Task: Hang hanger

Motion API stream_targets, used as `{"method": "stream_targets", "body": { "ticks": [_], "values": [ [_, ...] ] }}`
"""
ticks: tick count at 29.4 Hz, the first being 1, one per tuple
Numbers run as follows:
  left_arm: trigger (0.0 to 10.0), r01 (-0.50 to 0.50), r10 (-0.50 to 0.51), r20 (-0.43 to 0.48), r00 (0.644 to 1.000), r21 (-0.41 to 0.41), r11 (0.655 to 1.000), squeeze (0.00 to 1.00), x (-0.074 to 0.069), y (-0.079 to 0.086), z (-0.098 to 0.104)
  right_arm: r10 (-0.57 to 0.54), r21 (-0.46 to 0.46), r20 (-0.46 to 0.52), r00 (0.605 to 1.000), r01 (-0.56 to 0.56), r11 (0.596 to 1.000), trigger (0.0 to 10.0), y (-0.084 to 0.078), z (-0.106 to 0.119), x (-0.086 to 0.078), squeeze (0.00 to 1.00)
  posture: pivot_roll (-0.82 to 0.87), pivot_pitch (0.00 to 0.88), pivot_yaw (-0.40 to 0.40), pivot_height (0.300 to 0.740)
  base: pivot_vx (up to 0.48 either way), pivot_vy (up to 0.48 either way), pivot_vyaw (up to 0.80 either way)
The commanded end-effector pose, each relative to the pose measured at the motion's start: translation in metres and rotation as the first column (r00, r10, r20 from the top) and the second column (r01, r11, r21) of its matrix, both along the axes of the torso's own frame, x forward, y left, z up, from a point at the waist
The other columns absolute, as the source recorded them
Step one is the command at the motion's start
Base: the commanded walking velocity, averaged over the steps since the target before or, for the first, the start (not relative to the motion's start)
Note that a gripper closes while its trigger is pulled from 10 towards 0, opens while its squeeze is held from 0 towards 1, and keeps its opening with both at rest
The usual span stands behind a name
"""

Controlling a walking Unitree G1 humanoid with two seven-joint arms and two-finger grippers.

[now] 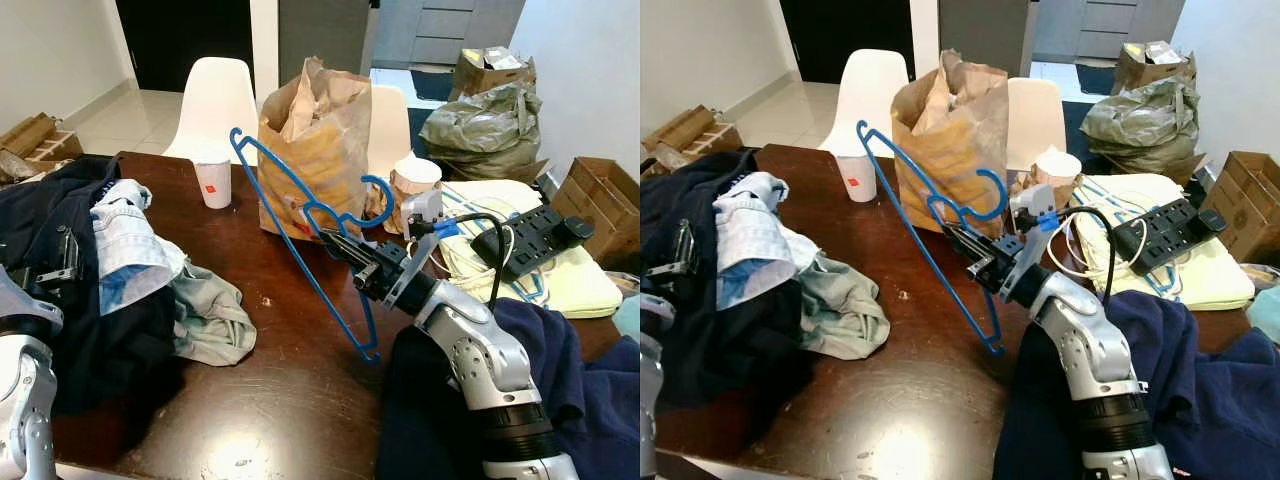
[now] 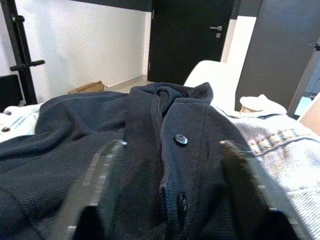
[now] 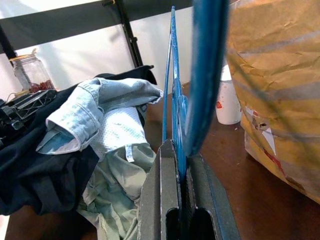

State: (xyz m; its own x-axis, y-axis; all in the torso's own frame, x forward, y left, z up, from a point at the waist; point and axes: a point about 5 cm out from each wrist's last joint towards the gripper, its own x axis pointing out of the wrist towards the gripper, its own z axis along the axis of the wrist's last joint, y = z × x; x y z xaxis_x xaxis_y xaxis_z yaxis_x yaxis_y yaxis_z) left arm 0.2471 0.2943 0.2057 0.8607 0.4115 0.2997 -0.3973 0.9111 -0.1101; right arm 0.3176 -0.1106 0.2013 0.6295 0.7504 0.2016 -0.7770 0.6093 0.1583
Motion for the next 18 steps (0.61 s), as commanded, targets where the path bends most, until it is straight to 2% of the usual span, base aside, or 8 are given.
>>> {"method": "stream_targets", "body": {
  "ticks": [1, 7, 15, 18],
  "values": [
    [1.6, 0.016, -0.016, -0.021, 1.000, -0.018, 1.000, 0.00, 0.0026, -0.0017, -0.0034, 0.008, -0.001, 0.002, 1.000, -0.008, 1.000, 10.0, 0.0011, -0.0002, -0.0025, 0.00, -0.03, 0.057, -0.019, 0.740, 0.000, 0.000, 0.00],
    [1.4, 0.022, -0.022, -0.030, 0.999, -0.019, 1.000, 0.00, 0.0037, -0.0018, -0.0042, 0.008, 0.000, 0.004, 1.000, -0.008, 1.000, 10.0, 0.0012, 0.0005, -0.0022, 0.00, -0.03, 0.056, -0.019, 0.740, 0.000, 0.000, 0.00],
    [1.9, 0.036, -0.037, -0.054, 0.998, -0.026, 0.999, 0.00, 0.0050, -0.0037, -0.0085, 0.008, -0.002, 0.006, 1.000, -0.008, 1.000, 10.0, 0.0012, 0.0011, -0.0019, 0.00, -0.03, 0.055, -0.019, 0.740, 0.000, 0.000, 0.00],
    [2.5, 0.044, -0.047, -0.073, 0.996, -0.034, 0.998, 0.00, 0.0051, -0.0059, -0.0127, 0.007, -0.005, 0.008, 1.000, -0.007, 1.000, 10.0, 0.0007, 0.0015, -0.0015, 0.00, -0.03, 0.054, -0.020, 0.740, 0.000, 0.000, 0.00]
  ]
}}
